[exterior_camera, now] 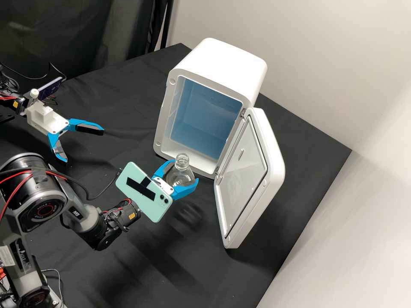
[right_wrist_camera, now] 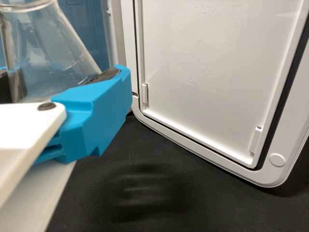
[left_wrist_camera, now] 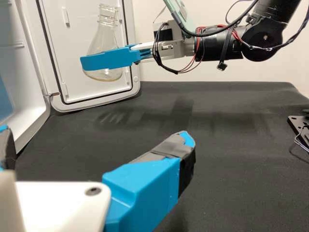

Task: Place the flask in the incubator

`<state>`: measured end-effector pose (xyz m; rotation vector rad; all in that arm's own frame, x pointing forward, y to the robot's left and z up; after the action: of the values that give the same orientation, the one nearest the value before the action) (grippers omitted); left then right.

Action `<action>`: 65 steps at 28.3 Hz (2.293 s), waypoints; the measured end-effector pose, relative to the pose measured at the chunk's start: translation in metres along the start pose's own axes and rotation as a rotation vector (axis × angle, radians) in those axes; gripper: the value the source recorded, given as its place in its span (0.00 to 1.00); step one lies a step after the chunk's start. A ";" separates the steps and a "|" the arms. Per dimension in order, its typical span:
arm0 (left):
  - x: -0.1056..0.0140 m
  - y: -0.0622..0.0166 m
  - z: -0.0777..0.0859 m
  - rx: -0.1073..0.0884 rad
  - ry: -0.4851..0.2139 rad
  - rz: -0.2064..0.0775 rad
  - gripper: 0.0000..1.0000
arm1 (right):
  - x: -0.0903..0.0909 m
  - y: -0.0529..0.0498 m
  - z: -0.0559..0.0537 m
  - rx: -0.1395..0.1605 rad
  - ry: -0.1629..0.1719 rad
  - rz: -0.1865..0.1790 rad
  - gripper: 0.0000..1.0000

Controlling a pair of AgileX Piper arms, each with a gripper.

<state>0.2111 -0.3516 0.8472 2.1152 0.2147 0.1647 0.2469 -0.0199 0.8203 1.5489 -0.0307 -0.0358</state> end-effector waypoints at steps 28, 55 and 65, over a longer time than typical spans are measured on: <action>0.000 0.0000 0.000 0.000 0.000 0.000 1.00 | 0.085 -0.019 -0.024 0.053 0.041 0.016 0.00; 0.006 -0.0120 0.002 -0.016 -0.015 -0.053 1.00 | 0.212 -0.066 -0.071 0.012 -0.015 -0.019 0.00; 0.010 -0.0138 0.001 -0.021 -0.014 -0.059 1.00 | 0.249 -0.069 -0.082 -0.003 -0.033 -0.023 0.00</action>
<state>0.2201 -0.3435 0.8350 2.0863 0.2657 0.1170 0.4986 0.0498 0.7489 1.5457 -0.0393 -0.0796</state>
